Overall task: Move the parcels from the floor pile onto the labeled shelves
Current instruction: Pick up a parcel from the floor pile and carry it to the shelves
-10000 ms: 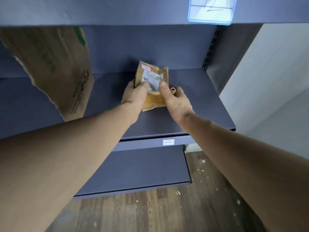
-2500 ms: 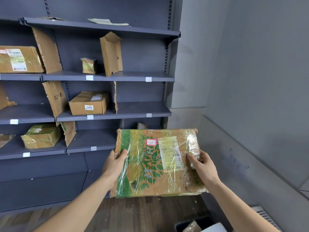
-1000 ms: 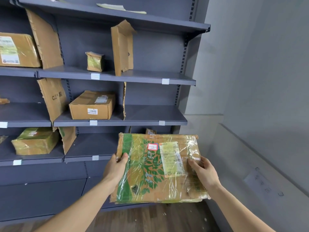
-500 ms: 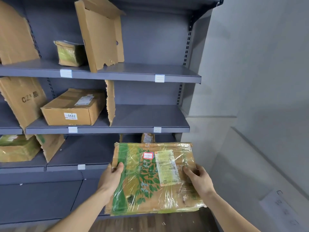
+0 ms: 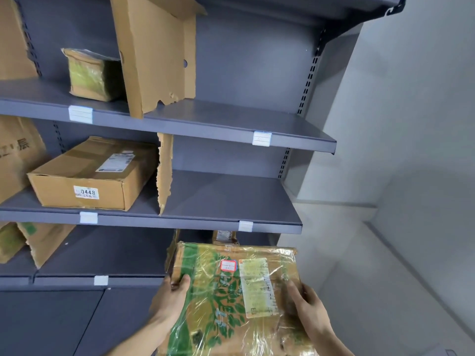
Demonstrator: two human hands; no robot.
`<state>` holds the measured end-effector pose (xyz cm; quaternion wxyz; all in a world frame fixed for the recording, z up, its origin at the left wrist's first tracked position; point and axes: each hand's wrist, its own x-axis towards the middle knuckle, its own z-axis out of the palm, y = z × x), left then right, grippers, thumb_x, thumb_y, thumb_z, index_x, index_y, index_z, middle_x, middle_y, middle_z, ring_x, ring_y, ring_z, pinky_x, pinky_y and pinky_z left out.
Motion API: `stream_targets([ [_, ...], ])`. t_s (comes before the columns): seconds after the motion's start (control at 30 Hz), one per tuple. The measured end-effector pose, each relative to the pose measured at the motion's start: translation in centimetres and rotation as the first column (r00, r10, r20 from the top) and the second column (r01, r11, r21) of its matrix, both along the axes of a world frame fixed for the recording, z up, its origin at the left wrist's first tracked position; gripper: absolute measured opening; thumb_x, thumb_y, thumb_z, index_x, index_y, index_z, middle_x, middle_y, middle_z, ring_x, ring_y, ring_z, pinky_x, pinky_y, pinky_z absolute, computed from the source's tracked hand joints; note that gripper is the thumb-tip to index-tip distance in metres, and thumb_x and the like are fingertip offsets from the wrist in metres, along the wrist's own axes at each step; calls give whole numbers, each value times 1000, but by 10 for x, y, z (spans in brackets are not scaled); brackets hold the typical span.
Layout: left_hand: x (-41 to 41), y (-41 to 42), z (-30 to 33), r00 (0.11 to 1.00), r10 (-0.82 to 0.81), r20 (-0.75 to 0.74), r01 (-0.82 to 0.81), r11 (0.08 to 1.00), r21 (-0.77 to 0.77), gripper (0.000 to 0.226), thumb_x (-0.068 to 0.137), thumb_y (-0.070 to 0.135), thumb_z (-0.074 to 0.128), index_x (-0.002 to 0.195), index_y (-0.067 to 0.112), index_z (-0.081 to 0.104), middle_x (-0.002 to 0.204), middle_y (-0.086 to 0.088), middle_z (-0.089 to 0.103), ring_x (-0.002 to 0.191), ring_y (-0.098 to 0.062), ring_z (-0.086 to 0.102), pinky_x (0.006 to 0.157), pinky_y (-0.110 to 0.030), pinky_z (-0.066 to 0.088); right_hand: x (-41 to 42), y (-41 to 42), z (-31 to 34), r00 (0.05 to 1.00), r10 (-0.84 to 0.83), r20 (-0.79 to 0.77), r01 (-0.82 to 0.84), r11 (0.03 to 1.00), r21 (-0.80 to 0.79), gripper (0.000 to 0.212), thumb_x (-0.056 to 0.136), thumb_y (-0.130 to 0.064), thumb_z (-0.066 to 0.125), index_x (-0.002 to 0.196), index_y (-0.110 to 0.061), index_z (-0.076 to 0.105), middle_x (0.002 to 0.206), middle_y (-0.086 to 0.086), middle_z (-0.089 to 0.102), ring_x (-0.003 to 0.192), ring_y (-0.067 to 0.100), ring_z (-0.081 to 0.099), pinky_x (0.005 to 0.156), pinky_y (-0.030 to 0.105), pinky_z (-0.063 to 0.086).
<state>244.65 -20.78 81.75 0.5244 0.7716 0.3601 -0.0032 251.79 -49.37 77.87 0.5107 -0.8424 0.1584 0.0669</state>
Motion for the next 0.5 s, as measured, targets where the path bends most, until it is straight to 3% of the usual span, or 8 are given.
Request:
stream_targets([
  [0.1, 20, 9, -12, 999, -41, 18, 42, 998, -47, 38, 100, 45, 48, 122, 14, 52, 124, -11, 63, 103, -28, 58, 90, -36, 45, 11, 7, -3, 999, -35, 3, 35, 999, -20, 59, 89, -65, 60, 134, -26, 59, 115, -3, 66, 106, 22, 64, 95, 36, 48],
  [0.17, 32, 13, -12, 998, -56, 35, 59, 996, -68, 31, 100, 44, 48, 113, 17, 51, 115, -8, 63, 90, -22, 52, 81, -32, 41, 18, 12, 0, 999, -54, 3, 54, 998, -32, 56, 90, -64, 59, 131, -26, 59, 108, -7, 67, 100, 21, 65, 90, 36, 49],
  [0.33, 59, 18, 3, 990, -99, 104, 105, 993, -53, 19, 101, 39, 49, 107, 22, 43, 104, 0, 54, 92, -20, 50, 78, -28, 36, 35, 15, 6, 996, -80, 39, 82, 995, -59, 55, 90, -63, 60, 129, -25, 60, 102, -4, 72, 85, 14, 70, 90, 40, 56],
  [0.5, 63, 23, 4, 986, -102, 131, 108, 993, -39, 20, 101, 39, 48, 112, 23, 47, 94, 6, 53, 87, -19, 50, 77, -28, 37, 43, 15, 6, 997, -58, 50, 60, 997, -48, 63, 87, -68, 61, 134, -27, 57, 112, -4, 70, 98, 19, 68, 97, 44, 55],
])
